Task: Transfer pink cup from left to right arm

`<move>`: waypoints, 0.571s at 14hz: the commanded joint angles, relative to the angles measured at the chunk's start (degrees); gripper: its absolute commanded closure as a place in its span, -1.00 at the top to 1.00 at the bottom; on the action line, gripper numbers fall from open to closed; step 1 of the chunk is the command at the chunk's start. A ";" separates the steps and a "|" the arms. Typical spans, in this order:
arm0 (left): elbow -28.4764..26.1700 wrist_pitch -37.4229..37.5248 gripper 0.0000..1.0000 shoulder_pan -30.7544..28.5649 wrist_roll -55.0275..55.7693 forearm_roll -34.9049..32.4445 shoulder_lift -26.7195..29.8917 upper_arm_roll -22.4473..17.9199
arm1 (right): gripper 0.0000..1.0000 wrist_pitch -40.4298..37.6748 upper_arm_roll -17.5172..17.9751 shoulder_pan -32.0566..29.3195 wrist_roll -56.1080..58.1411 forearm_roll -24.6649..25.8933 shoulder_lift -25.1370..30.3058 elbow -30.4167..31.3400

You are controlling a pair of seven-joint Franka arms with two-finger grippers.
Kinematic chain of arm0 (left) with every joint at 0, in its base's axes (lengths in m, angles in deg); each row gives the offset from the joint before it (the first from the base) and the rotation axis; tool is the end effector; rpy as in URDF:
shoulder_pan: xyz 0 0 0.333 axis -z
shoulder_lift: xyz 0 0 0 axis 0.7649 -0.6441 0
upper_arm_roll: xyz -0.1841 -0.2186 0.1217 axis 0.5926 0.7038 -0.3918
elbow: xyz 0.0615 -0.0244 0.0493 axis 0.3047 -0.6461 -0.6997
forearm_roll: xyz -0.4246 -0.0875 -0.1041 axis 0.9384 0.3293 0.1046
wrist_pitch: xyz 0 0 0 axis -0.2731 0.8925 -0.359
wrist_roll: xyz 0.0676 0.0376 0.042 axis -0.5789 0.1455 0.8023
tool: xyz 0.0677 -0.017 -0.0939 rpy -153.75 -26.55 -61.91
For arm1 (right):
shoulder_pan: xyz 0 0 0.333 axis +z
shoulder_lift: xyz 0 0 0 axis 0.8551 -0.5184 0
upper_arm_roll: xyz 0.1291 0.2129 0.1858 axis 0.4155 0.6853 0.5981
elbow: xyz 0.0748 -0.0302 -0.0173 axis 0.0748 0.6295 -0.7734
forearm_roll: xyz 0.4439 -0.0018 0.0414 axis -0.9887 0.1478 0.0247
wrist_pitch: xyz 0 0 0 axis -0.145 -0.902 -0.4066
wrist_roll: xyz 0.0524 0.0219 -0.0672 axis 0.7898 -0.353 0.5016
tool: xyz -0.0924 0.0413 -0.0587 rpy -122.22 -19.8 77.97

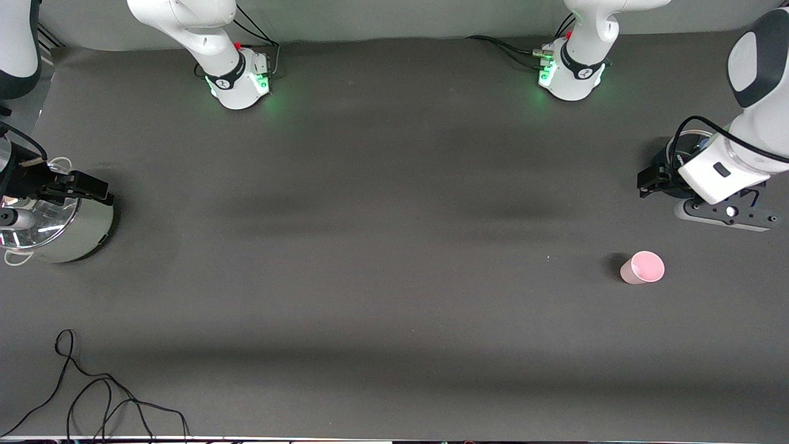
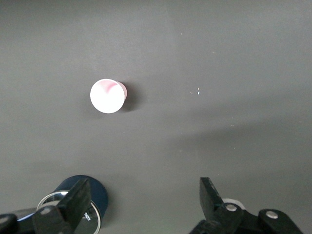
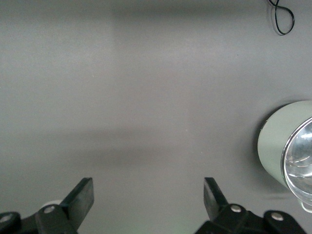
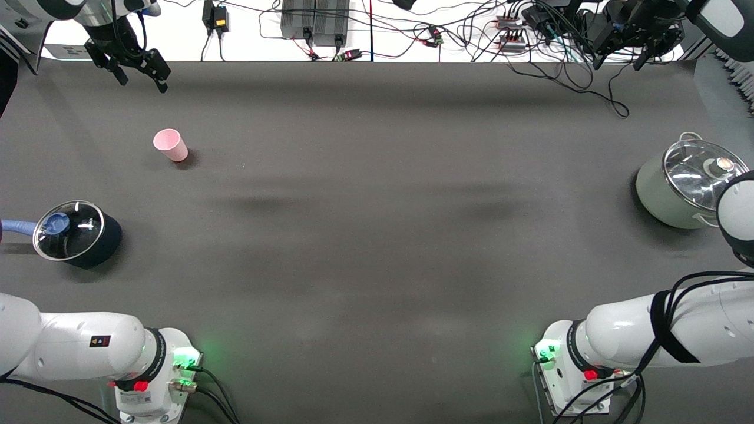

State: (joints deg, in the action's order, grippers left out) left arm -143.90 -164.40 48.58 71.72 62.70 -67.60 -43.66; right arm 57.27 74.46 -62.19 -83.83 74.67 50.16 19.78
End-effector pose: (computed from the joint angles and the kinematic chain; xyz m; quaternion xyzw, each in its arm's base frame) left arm 0.6094 -0.0424 0.5025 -0.9936 0.1034 0.0371 0.0260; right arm 0.6225 -0.0407 0.5546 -0.9993 0.0223 0.0316 0.0012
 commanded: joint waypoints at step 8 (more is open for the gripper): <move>-3.16 -1.41 0.99 0.53 0.86 0.28 2.95 -0.32 | 1.00 -0.97 -0.55 0.69 0.83 0.36 -0.41 -1.59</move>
State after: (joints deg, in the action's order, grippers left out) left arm -145.34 -164.83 48.58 71.75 62.70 -66.41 -43.66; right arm 57.27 74.46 -62.19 -83.83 74.67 50.16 19.55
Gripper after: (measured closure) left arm 0.004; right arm 0.000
